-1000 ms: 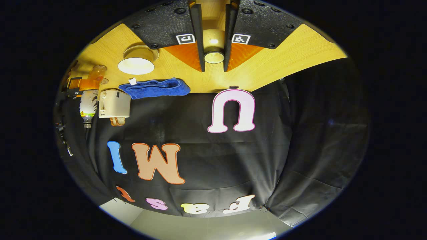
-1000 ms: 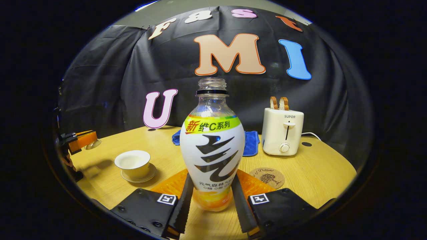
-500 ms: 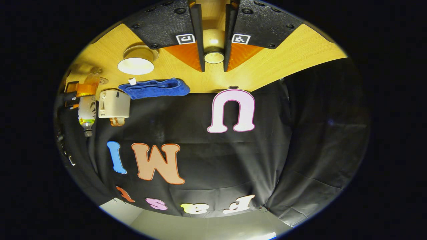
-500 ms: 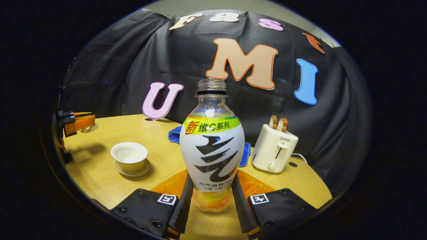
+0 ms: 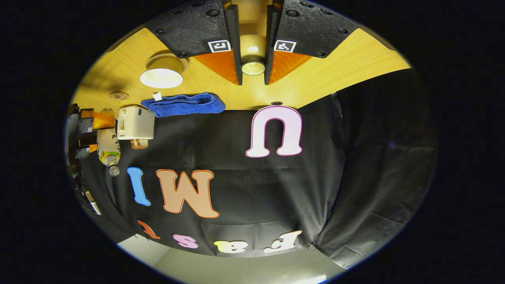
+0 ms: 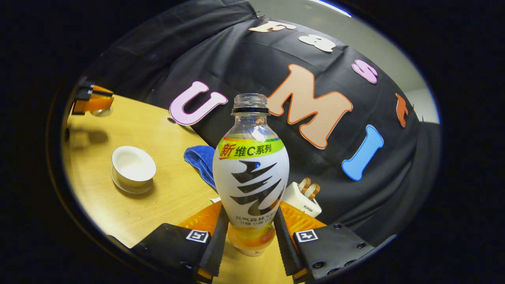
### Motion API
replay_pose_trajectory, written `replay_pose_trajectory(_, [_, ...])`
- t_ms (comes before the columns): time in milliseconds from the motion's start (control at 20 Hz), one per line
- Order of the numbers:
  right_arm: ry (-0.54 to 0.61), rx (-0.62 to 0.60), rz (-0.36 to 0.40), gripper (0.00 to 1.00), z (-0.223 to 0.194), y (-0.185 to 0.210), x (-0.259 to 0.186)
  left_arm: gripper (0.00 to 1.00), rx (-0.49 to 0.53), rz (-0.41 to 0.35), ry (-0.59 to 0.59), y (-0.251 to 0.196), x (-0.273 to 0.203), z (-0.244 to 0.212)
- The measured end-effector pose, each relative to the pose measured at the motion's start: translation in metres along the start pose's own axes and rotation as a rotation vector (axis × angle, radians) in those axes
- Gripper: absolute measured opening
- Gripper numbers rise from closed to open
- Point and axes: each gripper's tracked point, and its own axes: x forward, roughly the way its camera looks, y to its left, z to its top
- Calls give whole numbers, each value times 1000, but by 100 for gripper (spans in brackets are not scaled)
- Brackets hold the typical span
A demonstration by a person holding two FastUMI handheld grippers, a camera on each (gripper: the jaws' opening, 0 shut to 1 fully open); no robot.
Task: Open the teacup lid with one hand, grasp the water bottle and pour water into the teacup with the other hand; after pouring, place the water bottle on the coaster and then close the teacup lid.
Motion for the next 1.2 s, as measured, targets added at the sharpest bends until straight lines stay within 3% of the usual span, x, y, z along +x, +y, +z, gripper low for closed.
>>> replay_pose_trajectory(650, [-70, -646, -7, 65, 0, 76, 19, 25, -2, -3, 1, 0, 0, -1])
replay_pose_trajectory(1050, [-121, -943, -63, 64, -15, 101, 9, 25, -2, -3, 1, 0, 0, 0])
replay_pose_trajectory(1200, [-131, -1005, -77, 63, -5, 93, 13, 25, -2, -3, 2, 0, 0, 0])
